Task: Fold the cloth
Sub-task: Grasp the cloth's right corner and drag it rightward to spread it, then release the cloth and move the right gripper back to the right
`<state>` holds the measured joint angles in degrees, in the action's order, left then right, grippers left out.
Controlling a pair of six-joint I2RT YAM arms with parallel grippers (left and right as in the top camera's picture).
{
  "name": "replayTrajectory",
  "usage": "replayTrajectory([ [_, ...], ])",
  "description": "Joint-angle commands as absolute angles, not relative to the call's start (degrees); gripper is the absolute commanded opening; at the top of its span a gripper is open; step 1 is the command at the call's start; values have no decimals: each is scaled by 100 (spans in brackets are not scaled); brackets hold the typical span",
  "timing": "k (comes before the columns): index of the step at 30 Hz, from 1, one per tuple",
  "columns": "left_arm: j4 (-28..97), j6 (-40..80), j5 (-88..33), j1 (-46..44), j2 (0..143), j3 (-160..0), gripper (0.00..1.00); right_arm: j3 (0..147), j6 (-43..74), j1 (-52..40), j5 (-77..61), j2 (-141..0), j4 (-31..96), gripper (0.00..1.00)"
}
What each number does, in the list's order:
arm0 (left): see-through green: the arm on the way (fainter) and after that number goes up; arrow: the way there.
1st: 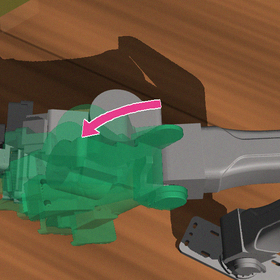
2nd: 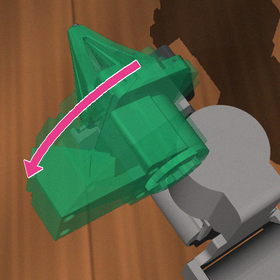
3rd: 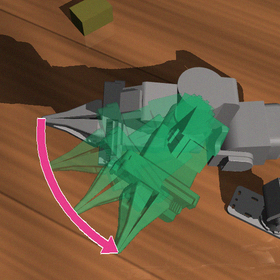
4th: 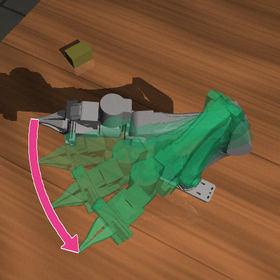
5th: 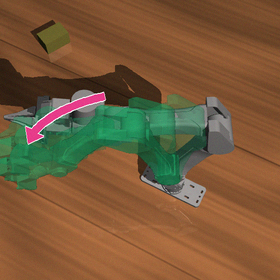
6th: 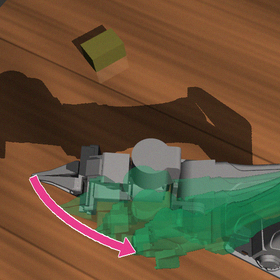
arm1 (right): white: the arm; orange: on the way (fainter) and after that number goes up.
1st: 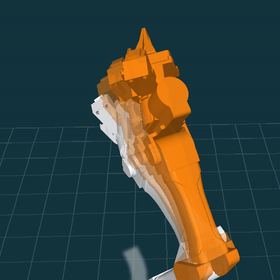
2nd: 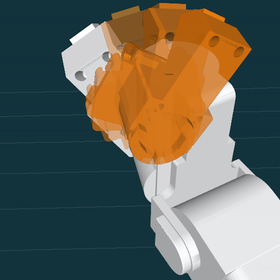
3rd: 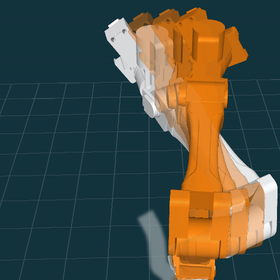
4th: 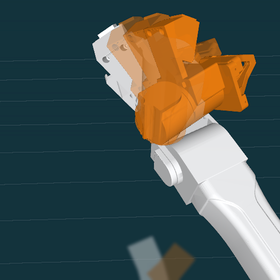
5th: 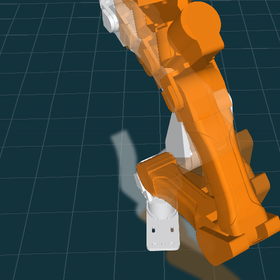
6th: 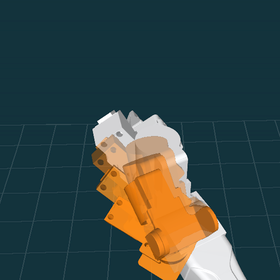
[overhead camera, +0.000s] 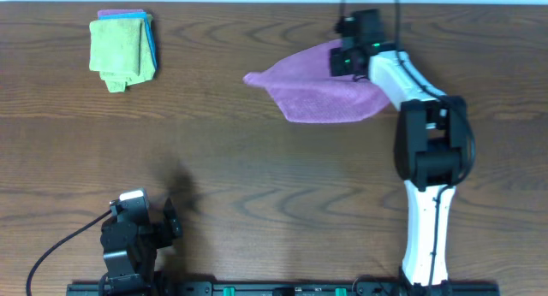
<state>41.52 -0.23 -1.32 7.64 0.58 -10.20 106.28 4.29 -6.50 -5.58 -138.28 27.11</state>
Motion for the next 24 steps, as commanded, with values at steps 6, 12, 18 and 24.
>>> replayTrajectory([
  [6,4217,-3,-148,738,25,-923,95,10508,1719,174,447,-13985,3406,1],
  [12,4217,-3,-148,738,25,-923,95,10510,1717,217,784,-13983,3677,1],
  [18,4217,-3,-148,738,25,-923,95,10521,1778,217,998,-13965,3815,1],
  [24,4217,-3,-148,738,25,-923,95,10606,1752,213,801,-13563,3787,50],
])
